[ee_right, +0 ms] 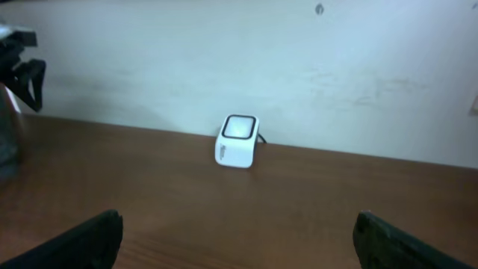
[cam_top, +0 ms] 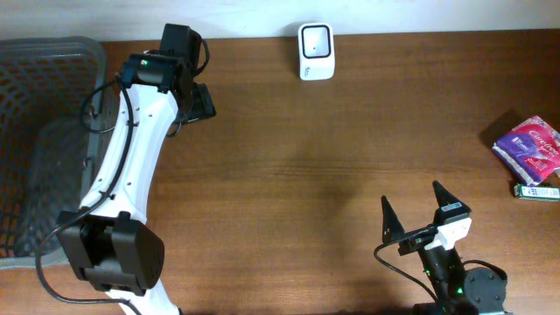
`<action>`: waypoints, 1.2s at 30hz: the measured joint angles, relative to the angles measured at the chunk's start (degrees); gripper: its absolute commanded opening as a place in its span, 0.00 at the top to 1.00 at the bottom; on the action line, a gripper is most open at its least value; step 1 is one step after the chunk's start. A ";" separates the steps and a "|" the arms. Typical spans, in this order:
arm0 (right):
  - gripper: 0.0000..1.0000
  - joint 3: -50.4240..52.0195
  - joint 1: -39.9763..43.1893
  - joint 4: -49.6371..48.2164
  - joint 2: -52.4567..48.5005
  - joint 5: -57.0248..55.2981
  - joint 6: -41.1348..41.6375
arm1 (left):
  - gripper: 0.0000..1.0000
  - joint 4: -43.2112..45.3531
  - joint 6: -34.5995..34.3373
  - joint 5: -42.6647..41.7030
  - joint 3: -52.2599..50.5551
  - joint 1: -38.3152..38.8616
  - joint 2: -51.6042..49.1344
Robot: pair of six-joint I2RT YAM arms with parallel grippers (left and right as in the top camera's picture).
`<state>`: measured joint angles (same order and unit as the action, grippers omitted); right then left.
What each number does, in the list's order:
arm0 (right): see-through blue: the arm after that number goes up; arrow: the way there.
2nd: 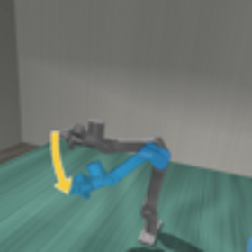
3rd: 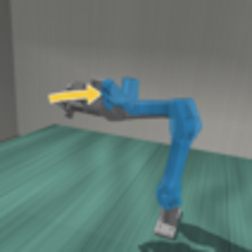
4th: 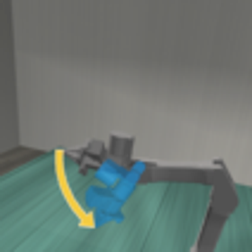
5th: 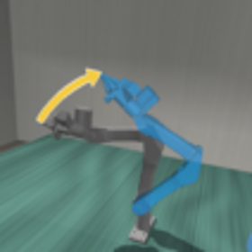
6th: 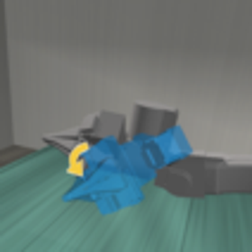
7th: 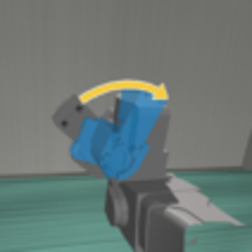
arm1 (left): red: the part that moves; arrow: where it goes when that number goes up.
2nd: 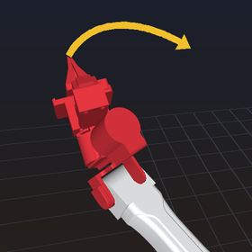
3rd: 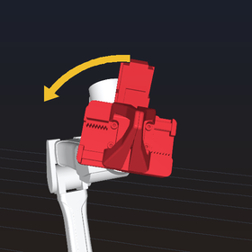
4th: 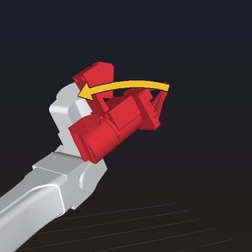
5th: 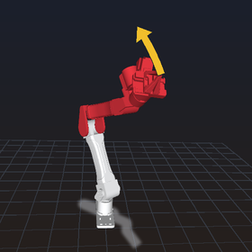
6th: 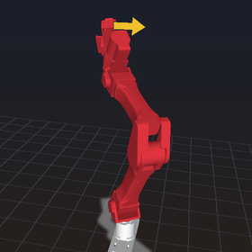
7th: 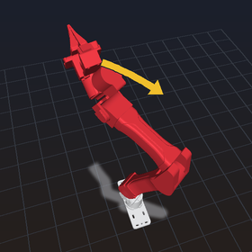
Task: Scan the item barcode
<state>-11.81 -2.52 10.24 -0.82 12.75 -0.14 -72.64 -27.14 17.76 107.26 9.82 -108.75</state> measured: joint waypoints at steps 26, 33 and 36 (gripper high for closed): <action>0.02 11.08 1.09 -6.84 0.24 -1.73 -2.69 | 0.01 0.00 0.00 0.00 0.00 0.00 0.00; 0.02 11.08 1.09 -6.84 0.24 -1.73 -2.64 | 0.01 0.02 0.00 0.00 0.00 0.00 0.00; 0.01 11.08 1.09 -6.84 0.24 -1.73 -2.67 | 0.01 -0.85 0.00 -0.04 0.00 0.00 1.16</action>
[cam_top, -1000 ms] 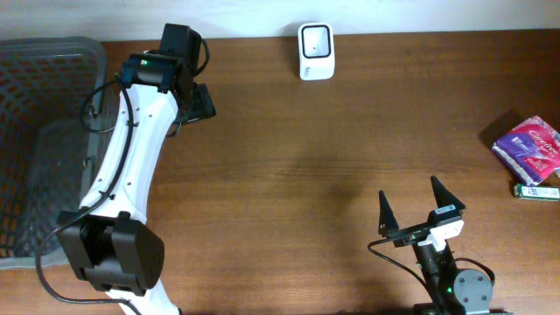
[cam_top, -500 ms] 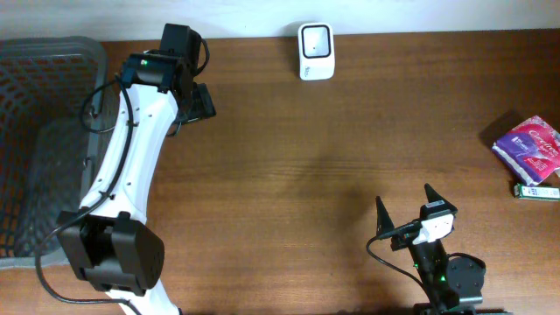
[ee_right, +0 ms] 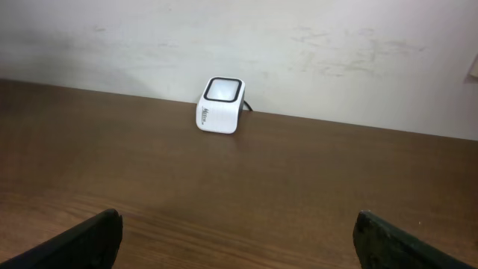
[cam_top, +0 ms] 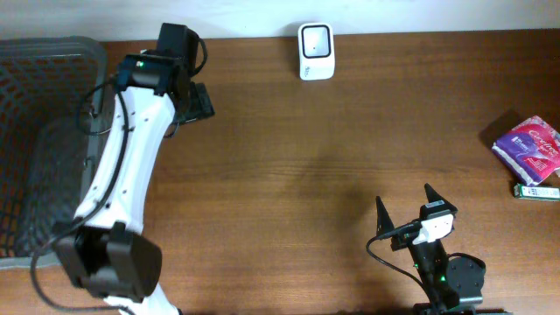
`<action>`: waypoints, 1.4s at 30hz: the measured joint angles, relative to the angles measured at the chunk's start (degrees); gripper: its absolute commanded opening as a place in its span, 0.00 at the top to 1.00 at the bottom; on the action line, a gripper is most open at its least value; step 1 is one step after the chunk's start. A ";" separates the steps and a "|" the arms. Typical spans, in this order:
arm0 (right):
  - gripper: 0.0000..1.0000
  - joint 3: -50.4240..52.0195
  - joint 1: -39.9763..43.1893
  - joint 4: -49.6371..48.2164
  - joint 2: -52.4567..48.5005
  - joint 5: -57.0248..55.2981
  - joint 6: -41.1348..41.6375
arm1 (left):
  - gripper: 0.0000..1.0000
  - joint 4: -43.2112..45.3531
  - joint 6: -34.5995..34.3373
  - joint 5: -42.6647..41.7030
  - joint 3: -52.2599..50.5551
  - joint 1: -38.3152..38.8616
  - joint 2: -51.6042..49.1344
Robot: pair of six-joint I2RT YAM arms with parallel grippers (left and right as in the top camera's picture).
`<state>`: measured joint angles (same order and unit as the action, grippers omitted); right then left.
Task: Scan the item barcode
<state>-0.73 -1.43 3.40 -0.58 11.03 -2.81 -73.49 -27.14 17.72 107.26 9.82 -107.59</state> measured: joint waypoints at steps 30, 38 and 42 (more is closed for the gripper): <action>0.02 0.00 0.00 0.04 0.00 -0.48 0.00 | 0.01 48.76 30.86 -28.89 -97.70 -12.11 106.75; 0.02 0.00 0.00 0.04 0.00 -0.46 -0.04 | 0.01 56.63 31.06 -29.46 -100.54 -14.88 106.75; 0.02 0.00 0.00 0.04 0.00 -0.48 0.00 | 0.01 62.36 31.08 -27.54 -102.55 -16.24 106.81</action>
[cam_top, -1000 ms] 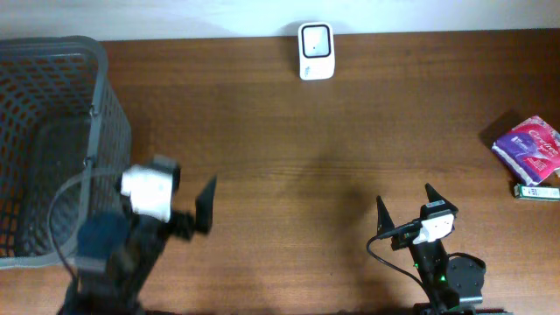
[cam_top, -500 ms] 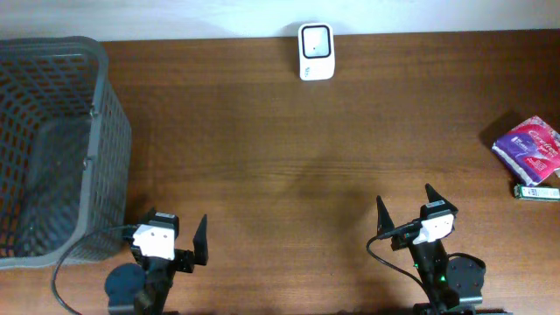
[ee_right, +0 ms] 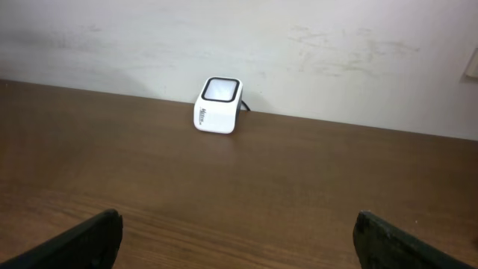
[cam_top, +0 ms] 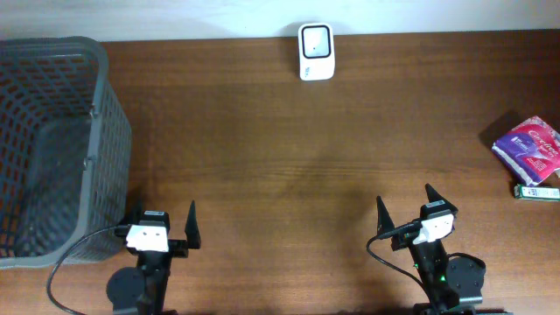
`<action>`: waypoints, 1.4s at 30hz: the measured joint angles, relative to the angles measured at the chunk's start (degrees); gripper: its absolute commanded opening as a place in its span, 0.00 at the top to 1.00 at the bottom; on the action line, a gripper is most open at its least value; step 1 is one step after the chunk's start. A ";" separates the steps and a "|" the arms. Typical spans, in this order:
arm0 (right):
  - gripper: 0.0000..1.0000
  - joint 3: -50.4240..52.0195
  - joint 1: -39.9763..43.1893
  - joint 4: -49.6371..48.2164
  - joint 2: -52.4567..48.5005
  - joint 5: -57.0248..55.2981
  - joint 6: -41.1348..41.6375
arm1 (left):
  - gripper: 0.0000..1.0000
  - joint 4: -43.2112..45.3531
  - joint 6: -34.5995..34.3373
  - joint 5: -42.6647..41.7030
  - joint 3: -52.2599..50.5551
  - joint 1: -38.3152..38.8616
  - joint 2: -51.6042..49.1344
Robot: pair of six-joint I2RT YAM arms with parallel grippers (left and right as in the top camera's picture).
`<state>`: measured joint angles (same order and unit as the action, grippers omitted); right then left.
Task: Scan the item barcode
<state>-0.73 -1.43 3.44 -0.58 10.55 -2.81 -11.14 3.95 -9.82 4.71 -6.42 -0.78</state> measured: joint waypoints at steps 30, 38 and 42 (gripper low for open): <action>0.02 0.00 0.00 0.00 0.00 0.00 -0.07 | 0.01 6.36 -5.25 12.28 -3.61 6.32 0.20; 0.02 0.00 0.00 0.00 0.00 0.00 0.00 | 0.01 6.36 -5.25 12.48 -3.61 6.32 0.20; 0.02 0.00 0.00 0.00 0.00 0.02 0.00 | 0.01 6.38 -5.25 12.46 -3.61 6.32 0.20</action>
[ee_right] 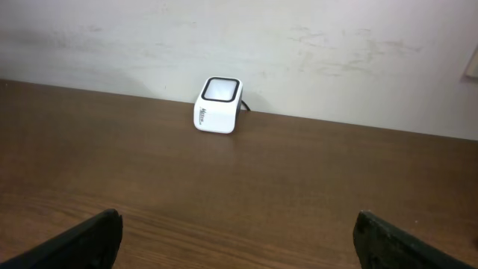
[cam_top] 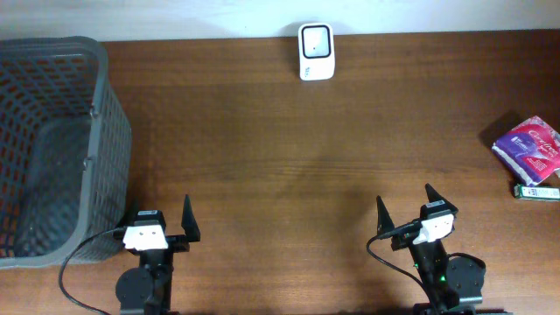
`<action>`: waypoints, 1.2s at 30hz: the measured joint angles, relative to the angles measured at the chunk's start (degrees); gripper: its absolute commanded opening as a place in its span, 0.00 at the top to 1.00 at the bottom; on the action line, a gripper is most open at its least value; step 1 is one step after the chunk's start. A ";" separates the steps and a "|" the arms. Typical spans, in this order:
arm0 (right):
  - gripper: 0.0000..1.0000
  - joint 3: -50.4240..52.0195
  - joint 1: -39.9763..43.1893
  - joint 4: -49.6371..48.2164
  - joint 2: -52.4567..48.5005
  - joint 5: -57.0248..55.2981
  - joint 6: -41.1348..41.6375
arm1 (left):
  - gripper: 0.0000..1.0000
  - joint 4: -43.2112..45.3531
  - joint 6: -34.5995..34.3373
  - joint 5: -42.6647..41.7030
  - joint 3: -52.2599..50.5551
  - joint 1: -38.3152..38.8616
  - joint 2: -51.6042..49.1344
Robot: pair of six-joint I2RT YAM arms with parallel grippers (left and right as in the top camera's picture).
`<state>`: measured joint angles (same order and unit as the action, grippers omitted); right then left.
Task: Scan the item barcode
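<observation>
The white barcode scanner (cam_top: 315, 39) stands at the table's far edge, its window up; in the right wrist view the scanner (ee_right: 219, 105) is straight ahead against the wall. A purple and pink packet (cam_top: 528, 147) and a small green and white box (cam_top: 535, 191) lie at the far right. My left gripper (cam_top: 160, 214) rests open at the near edge, left of centre. My right gripper (cam_top: 404, 198) rests open at the near edge, and in its own view the right gripper (ee_right: 239, 239) has nothing between its fingers. Neither gripper is near the items.
A large grey mesh basket (cam_top: 103, 131) fills the table's left side, just beyond the left gripper. A pale wall (ee_right: 299, 52) runs behind the scanner. Bare brown wood (cam_top: 289, 157) lies between the grippers and the scanner.
The left gripper has shifted slightly at the near edge. The right gripper, scanner, basket and items are where they were.
The left arm was first stretched out to the far left by the basket, the right gripper open near the front edge. The right arm then settled a little to the left. By 1.4 s ago the left arm was back at the near edge, and both arms rest there now.
</observation>
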<state>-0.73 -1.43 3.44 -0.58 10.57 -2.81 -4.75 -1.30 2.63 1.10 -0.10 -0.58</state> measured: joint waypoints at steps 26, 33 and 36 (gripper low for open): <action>0.02 0.00 0.00 0.98 0.00 -10.78 3.10 | 0.01 0.00 0.00 0.00 0.00 0.00 0.00; 0.02 0.00 0.00 0.96 0.00 -11.19 1.33 | 0.01 0.02 0.00 0.00 0.00 0.00 0.00; 0.02 0.00 0.00 0.96 0.00 -11.19 1.27 | 0.01 0.02 0.00 0.00 0.00 0.00 0.00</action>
<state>-0.73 -1.43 4.40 -0.58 -0.62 -1.54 -4.73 -1.30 2.63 1.10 -0.10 -0.58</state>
